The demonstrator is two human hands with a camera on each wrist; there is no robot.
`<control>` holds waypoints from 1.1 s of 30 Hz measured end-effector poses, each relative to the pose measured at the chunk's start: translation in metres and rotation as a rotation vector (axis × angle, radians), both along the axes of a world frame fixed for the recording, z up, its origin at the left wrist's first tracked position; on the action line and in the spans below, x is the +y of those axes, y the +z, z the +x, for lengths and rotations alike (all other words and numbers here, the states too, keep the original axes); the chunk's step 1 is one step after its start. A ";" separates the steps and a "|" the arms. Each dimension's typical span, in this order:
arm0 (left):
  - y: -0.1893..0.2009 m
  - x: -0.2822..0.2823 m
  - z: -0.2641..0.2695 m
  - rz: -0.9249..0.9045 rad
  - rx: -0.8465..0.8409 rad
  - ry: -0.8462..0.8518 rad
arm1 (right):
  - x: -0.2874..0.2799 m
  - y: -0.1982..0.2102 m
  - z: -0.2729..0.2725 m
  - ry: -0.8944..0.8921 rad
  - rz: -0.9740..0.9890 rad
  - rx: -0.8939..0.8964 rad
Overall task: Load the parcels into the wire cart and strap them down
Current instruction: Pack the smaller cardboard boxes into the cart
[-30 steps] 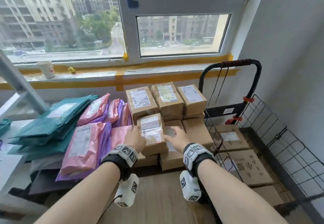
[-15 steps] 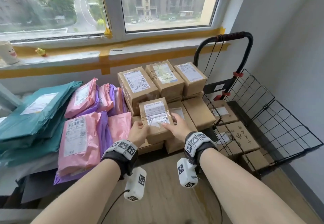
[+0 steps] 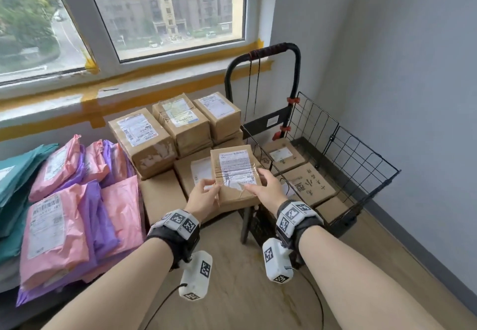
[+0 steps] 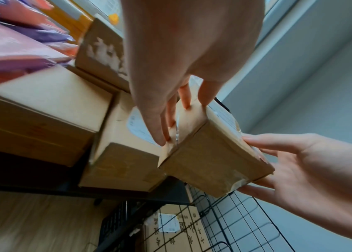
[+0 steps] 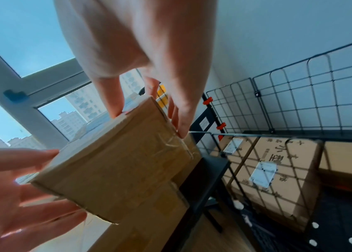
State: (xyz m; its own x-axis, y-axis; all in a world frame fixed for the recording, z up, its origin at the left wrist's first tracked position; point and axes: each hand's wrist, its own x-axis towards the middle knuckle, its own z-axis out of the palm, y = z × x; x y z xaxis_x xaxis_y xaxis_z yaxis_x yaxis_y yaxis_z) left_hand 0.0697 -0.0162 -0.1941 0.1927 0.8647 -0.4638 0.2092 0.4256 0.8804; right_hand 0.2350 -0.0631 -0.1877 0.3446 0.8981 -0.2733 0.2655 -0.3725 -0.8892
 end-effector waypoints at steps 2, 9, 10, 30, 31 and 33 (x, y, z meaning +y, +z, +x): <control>0.006 -0.001 0.027 -0.010 -0.006 -0.067 | -0.009 0.003 0.026 -0.035 0.014 -0.045; 0.020 0.006 0.115 -0.118 -0.038 -0.200 | -0.031 0.006 0.103 -0.178 0.020 -0.114; 0.022 0.007 0.126 -0.117 -0.040 -0.211 | -0.032 0.006 0.112 -0.207 0.020 -0.106; -0.021 0.171 0.369 -0.179 0.049 -0.658 | 0.104 -0.054 0.280 -0.643 -0.278 -0.138; -0.029 0.181 0.380 -0.131 0.093 -0.710 | 0.113 -0.060 0.286 -0.663 -0.307 -0.130; -0.045 0.197 0.401 -0.158 0.187 -0.748 | 0.129 -0.076 0.297 -0.705 -0.388 -0.098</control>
State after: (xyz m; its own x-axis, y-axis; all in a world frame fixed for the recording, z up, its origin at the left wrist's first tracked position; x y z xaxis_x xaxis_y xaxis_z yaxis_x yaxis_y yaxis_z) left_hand 0.4711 0.1806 -0.2389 0.6041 0.4576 -0.6524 0.6282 0.2304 0.7432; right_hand 0.5320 0.0660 -0.2635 0.8329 0.3080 -0.4598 -0.0767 -0.7586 -0.6471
